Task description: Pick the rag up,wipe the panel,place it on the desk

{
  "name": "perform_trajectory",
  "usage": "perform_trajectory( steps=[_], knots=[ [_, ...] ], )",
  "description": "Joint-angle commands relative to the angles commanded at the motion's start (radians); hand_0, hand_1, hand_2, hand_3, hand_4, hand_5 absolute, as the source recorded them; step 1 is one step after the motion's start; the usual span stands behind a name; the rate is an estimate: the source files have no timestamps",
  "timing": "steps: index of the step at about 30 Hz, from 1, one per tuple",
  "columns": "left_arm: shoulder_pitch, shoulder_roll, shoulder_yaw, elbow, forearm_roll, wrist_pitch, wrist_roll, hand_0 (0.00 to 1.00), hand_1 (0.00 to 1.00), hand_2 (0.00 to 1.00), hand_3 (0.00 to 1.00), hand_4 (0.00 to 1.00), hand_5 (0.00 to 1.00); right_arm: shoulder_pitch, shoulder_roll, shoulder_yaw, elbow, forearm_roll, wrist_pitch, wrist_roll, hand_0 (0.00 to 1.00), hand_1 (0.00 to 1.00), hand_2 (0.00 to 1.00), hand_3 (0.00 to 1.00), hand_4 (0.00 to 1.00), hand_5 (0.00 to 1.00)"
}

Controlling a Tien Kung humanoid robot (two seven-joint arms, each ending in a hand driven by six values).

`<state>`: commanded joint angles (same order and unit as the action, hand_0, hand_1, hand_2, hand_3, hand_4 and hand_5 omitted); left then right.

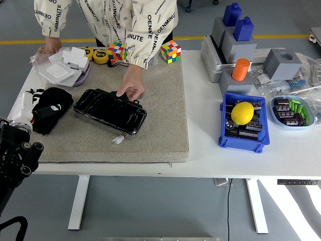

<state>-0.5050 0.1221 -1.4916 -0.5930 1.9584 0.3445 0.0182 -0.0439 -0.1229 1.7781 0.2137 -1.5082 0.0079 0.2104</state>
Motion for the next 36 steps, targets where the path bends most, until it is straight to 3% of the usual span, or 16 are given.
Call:
perform_trajectory(
  steps=[2,3,8,9,14,15,20,21,23,28,31,36],
  knots=[
    [-0.008,-0.004,0.002,0.013,-0.006,0.005,-0.005,0.649,0.673,0.681,0.738,0.967,0.241,0.001,0.001,0.001,0.000,0.000,0.000,0.000,0.533,0.552,0.489,0.520,0.883,0.347],
    [-0.010,-0.006,0.002,0.017,-0.007,0.005,-0.003,0.415,0.490,0.538,0.602,0.777,0.065,0.001,0.001,0.000,0.000,0.002,0.000,0.000,0.532,0.553,0.489,0.520,0.882,0.346],
    [-0.023,-0.013,0.008,0.036,-0.005,0.005,0.006,0.415,0.490,0.538,0.602,0.777,0.065,0.003,0.000,-0.002,0.001,0.003,0.000,0.000,0.532,0.553,0.489,0.520,0.882,0.346],
    [-0.026,-0.014,0.008,0.040,-0.002,0.008,0.005,0.311,0.414,0.489,0.581,0.629,0.002,0.003,-0.001,-0.003,0.001,0.003,0.000,0.000,0.532,0.551,0.489,0.520,0.882,0.345],
    [-0.029,-0.014,0.004,0.048,0.000,0.027,-0.009,0.311,0.414,0.489,0.581,0.629,0.002,0.003,-0.001,-0.007,0.002,0.006,0.000,0.000,0.532,0.551,0.489,0.520,0.882,0.345],
    [-0.029,-0.013,0.003,0.049,0.001,0.030,-0.012,0.246,0.327,0.394,0.574,0.626,0.002,0.003,-0.001,-0.007,0.002,0.006,0.000,0.000,0.532,0.552,0.489,0.520,0.881,0.345],
    [-0.029,-0.007,-0.003,0.059,-0.002,0.045,-0.030,0.246,0.327,0.394,0.574,0.626,0.002,0.003,0.002,-0.007,0.002,0.005,-0.001,0.000,0.532,0.552,0.489,0.520,0.881,0.345],
    [-0.029,-0.006,-0.004,0.060,-0.002,0.047,-0.033,0.218,0.285,0.323,0.563,0.594,0.002,0.003,0.002,-0.007,0.003,0.004,-0.001,0.000,0.533,0.552,0.489,0.519,0.881,0.344],
    [-0.023,-0.001,-0.013,0.055,-0.011,0.057,-0.050,0.218,0.285,0.323,0.563,0.594,0.002,0.002,0.002,-0.006,0.003,0.004,-0.001,0.000,0.533,0.552,0.489,0.519,0.881,0.344],
    [-0.001,0.018,-0.032,0.005,-0.052,0.070,-0.077,0.206,0.269,0.274,0.552,0.595,0.002,0.001,0.001,-0.004,0.004,0.003,-0.001,0.001,0.533,0.552,0.489,0.520,0.881,0.341],
    [0.020,0.036,-0.024,-0.063,-0.097,0.073,-0.089,0.206,0.269,0.274,0.552,0.595,0.002,-0.002,0.001,-0.001,0.005,0.001,-0.001,0.001,0.533,0.552,0.489,0.520,0.881,0.341],
    [0.039,0.060,0.064,-0.180,-0.186,0.062,-0.101,0.203,0.259,0.272,0.548,0.601,0.002,-0.004,0.003,0.003,0.004,-0.004,-0.002,0.001,0.533,0.550,0.489,0.522,0.879,0.340]
  ],
)
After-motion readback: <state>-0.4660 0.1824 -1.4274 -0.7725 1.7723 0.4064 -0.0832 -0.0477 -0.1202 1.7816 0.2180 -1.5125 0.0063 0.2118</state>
